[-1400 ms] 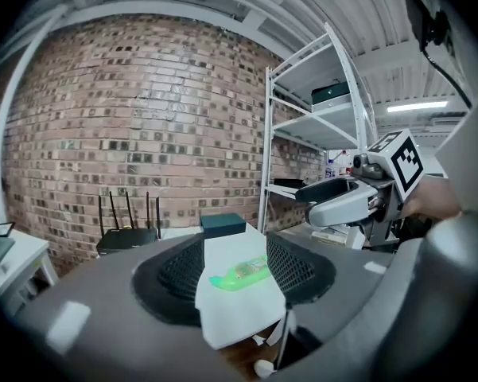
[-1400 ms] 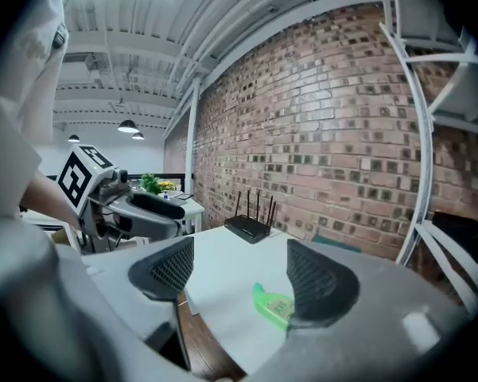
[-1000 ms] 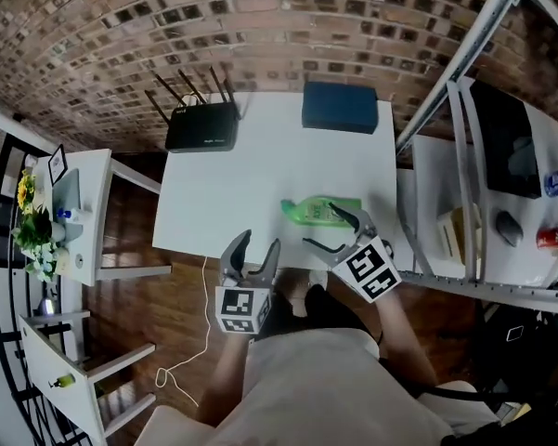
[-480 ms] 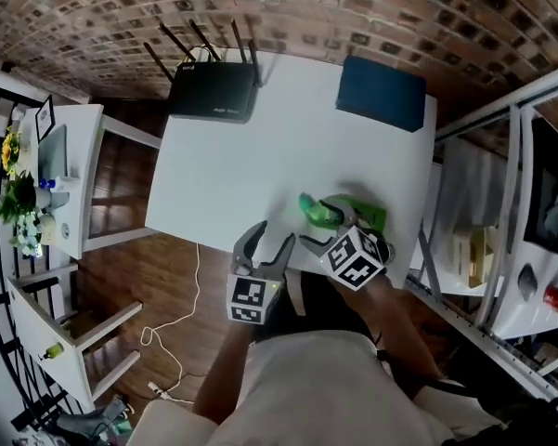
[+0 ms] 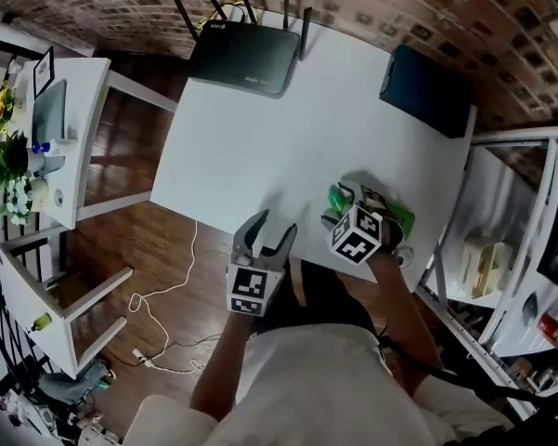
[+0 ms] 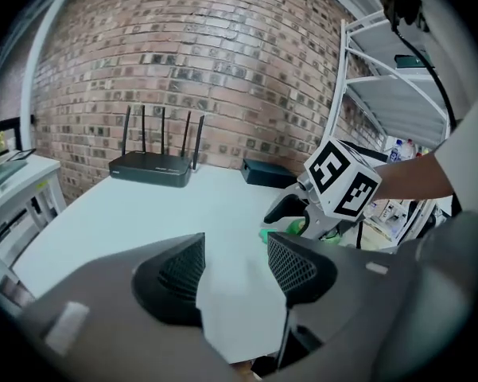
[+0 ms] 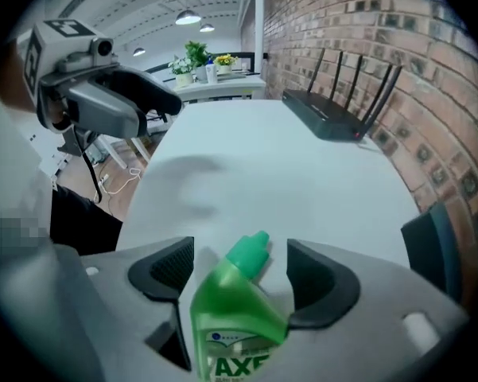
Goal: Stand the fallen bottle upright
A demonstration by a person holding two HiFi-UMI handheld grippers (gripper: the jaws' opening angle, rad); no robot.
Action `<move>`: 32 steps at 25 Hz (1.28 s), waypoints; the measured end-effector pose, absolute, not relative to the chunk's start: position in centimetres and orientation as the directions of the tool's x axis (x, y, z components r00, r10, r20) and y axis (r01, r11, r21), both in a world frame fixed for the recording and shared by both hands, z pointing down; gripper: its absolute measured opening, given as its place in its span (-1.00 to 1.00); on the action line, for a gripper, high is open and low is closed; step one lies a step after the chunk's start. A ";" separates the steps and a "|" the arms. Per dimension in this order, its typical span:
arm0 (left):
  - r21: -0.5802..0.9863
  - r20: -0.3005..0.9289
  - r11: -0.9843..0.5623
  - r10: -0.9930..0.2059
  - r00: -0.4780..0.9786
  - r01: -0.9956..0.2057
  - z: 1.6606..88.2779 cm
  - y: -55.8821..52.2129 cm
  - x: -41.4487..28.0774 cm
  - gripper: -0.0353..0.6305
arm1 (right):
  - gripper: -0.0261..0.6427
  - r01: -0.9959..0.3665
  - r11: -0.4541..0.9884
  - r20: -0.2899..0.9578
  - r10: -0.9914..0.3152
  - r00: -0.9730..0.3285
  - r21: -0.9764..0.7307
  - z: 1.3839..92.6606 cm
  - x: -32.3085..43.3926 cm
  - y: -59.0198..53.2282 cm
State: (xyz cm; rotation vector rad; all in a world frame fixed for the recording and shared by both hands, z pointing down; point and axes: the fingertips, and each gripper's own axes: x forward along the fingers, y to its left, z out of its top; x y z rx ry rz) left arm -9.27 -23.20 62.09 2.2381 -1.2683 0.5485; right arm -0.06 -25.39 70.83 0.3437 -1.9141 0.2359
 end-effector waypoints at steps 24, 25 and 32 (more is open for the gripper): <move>0.230 0.539 -0.503 -0.647 0.540 -0.833 59.8 -24.8 -9.5 -0.12 | -0.41 -0.530 0.841 0.909 -0.133 -0.394 -0.107 67.9 -0.5 -25.8; 0.227 0.533 -0.515 -0.644 0.548 -0.826 59.3 -24.9 -9.0 -0.12 | -0.43 -0.552 0.825 0.895 -0.152 -0.419 -0.118 66.9 -0.2 -25.9; 0.199 0.487 -0.609 -0.619 0.617 -0.768 56.1 -25.5 -4.7 -0.12 | -0.48 -0.589 0.785 0.719 -0.296 -0.629 -0.193 60.1 2.9 -25.4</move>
